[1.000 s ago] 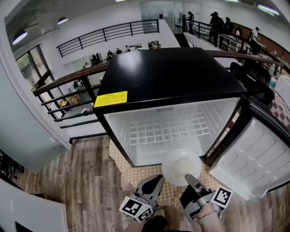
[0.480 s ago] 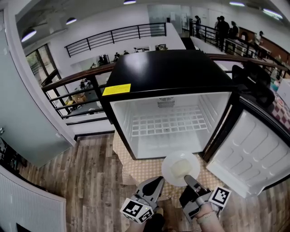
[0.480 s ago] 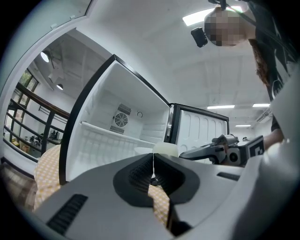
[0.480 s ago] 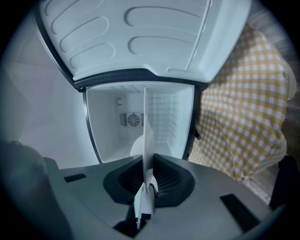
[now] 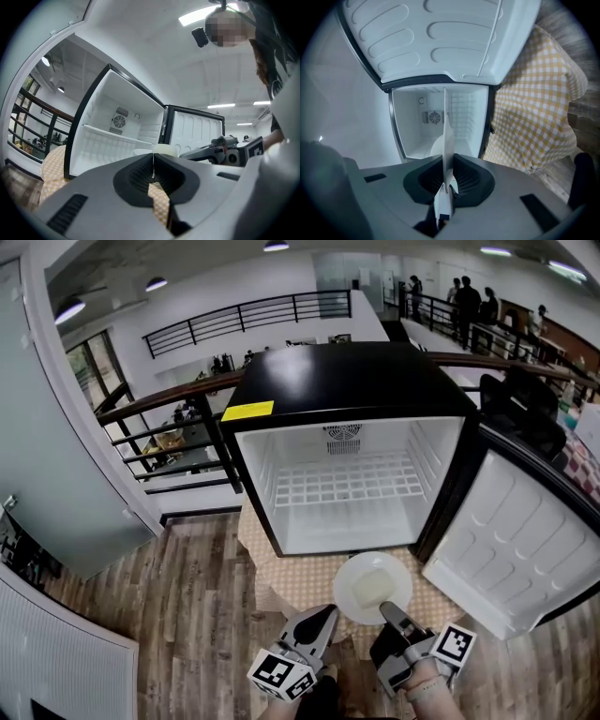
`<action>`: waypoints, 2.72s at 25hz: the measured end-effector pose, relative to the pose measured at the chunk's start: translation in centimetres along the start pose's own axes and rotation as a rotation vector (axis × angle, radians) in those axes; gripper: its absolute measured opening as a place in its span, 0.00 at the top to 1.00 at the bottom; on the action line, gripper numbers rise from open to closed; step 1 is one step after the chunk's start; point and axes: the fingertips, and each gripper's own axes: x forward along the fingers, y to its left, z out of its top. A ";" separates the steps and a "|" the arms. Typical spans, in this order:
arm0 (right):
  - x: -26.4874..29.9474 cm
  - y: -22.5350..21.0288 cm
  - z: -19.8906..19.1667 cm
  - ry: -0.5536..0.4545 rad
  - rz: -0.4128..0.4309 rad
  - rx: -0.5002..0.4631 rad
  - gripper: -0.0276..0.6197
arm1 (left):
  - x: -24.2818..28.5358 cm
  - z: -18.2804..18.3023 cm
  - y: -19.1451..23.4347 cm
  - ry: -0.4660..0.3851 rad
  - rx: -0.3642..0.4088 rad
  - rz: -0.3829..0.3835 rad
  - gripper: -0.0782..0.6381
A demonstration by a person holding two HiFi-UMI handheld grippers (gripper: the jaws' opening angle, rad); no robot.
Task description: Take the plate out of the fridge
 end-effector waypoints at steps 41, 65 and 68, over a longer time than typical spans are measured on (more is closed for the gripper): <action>-11.8 0.0 -6.4 0.053 0.000 0.009 0.87 | -10.4 -1.2 -10.6 -0.040 0.024 0.063 0.87; -11.3 0.2 -6.5 0.016 -0.007 0.011 0.87 | -9.3 0.2 -9.5 -0.030 0.034 0.007 0.87; -11.1 0.5 -6.8 0.015 -0.002 0.014 0.87 | -9.4 0.5 -9.4 -0.029 0.035 0.004 0.87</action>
